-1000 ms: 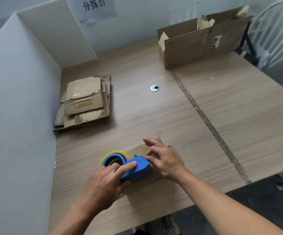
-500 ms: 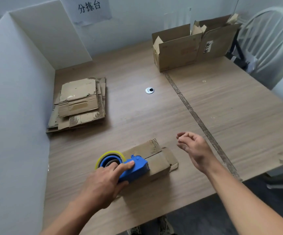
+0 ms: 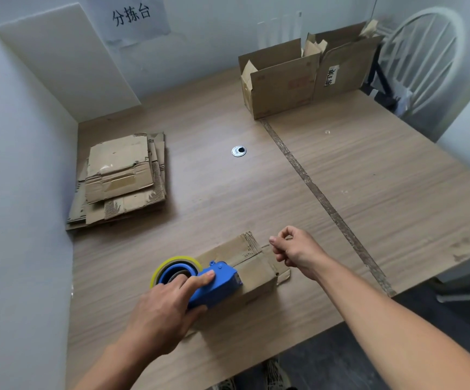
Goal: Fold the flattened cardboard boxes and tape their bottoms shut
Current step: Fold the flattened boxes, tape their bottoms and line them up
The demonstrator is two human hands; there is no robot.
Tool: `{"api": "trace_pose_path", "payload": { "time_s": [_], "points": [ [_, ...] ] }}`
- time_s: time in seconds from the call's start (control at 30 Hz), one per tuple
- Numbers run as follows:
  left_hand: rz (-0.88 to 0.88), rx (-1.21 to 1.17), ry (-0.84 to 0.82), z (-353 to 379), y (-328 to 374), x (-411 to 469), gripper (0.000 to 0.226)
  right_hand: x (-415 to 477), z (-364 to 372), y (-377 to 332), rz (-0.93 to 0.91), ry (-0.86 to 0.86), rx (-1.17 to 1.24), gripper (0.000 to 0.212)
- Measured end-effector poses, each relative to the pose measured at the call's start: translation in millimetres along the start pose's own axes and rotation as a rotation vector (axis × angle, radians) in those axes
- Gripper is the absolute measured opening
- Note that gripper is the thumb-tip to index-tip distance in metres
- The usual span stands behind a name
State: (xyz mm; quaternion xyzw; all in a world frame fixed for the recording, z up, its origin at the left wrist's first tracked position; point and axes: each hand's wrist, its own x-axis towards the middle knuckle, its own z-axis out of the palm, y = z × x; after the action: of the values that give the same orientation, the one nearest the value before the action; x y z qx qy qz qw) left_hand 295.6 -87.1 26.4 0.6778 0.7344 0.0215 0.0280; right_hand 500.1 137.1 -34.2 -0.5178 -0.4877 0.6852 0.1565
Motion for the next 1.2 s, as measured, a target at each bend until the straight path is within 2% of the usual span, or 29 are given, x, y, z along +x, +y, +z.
{"api": "trace_pose_path", "payload": {
  "time_s": [0.43, 0.53, 0.57, 0.67, 0.7, 0.83, 1.0, 1.03, 1.1, 1.17, 1.2],
  "points": [
    [-0.004, -0.018, 0.017, -2.4, 1.7, 0.3, 0.052, 9.7, 13.5, 18.3, 0.066, 0.01, -0.132, 0.022],
    [-0.005, -0.033, 0.013, -2.7, 2.3, 1.0, 0.052, 6.7, 19.9, 21.2, 0.05, 0.055, -0.267, 0.024],
    [-0.005, -0.041, 0.01, -2.7, 2.2, 0.9, 0.052, 6.3, 20.8, 24.1, 0.068, 0.059, -0.269, 0.027],
    [-0.016, -0.057, -0.006, -3.5, 3.0, 0.5, 0.052, 5.1, 22.0, 31.7, 0.15, 0.044, -0.109, 0.061],
    [-0.017, -0.059, -0.013, -4.1, 3.2, 0.8, 0.052, 5.2, 22.9, 34.3, 0.138, 0.055, -0.113, 0.065],
    [-0.014, -0.065, -0.021, -6.2, 3.9, 1.2, 0.052, 5.5, 23.1, 27.0, -0.039, 0.069, -0.305, 0.043],
    [-0.003, -0.067, -0.031, -6.5, 4.2, 1.8, 0.052, 9.8, 15.7, 17.9, 0.182, -0.14, -0.095, 0.029],
    [-0.001, -0.066, -0.034, -6.7, 4.3, 2.0, 0.052, 8.7, 15.5, 17.6, 0.161, -0.139, -0.163, 0.029],
    [-0.002, -0.063, -0.039, -6.6, 4.3, 1.4, 0.052, 4.6, 13.1, 13.3, 0.015, -0.126, -0.518, 0.037],
    [-0.02, -0.077, -0.045, -6.4, 3.1, 1.4, 0.052, 0.4, 6.6, 3.0, -0.24, -0.089, -0.848, 0.05],
    [-0.032, -0.088, -0.049, -5.9, 2.5, 1.1, 0.052, -3.4, 2.6, -4.4, -0.383, -0.12, -0.888, 0.057]
  ]
}}
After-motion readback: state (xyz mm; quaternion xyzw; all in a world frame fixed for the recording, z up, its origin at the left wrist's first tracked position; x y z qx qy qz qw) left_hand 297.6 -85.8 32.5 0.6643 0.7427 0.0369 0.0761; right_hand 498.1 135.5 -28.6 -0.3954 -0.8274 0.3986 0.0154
